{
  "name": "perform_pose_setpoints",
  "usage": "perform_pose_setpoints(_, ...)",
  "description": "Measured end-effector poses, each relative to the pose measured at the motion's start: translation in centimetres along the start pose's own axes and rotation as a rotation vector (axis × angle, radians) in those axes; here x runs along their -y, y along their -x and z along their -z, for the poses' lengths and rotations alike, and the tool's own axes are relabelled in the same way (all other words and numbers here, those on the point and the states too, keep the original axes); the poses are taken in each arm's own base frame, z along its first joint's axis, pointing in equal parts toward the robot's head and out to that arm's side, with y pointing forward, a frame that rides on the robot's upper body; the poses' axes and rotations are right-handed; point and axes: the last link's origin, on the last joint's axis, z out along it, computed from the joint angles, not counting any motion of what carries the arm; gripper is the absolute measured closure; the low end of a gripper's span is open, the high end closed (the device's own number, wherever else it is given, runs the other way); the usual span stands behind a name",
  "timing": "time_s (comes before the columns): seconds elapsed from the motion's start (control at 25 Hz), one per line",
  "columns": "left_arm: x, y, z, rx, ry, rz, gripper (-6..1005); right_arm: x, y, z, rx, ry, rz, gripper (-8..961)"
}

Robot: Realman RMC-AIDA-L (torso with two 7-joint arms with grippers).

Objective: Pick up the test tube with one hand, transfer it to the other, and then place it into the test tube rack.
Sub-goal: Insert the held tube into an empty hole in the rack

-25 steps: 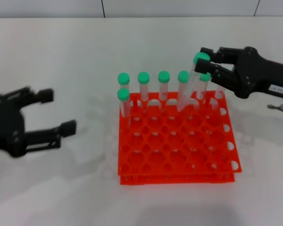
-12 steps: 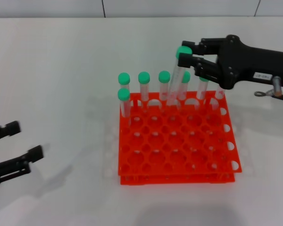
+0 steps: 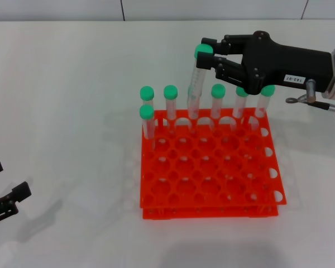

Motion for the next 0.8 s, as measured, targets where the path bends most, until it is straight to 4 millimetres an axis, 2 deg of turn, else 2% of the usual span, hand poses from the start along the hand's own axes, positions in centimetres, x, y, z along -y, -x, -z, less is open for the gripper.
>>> perform_pose_setpoints(0.24,0.1,0.5,0.0,-0.006,-0.009,0.015,104,-0.6,-0.4,-0.5,0.028,0.006,0.01,643)
perform_pose_setpoints(0.48,0.3,0.5,0.2,-0.011,-0.023,0.018,104,-1.5,-1.3,-2.4,0.0,0.038,0.031,639)
perform_pose_setpoints(0.8,0.5,0.6,-0.4,-0.016,-0.009,0.036,104,-1.8,-2.2,-4.2,-0.049,0.021,0.049,633)
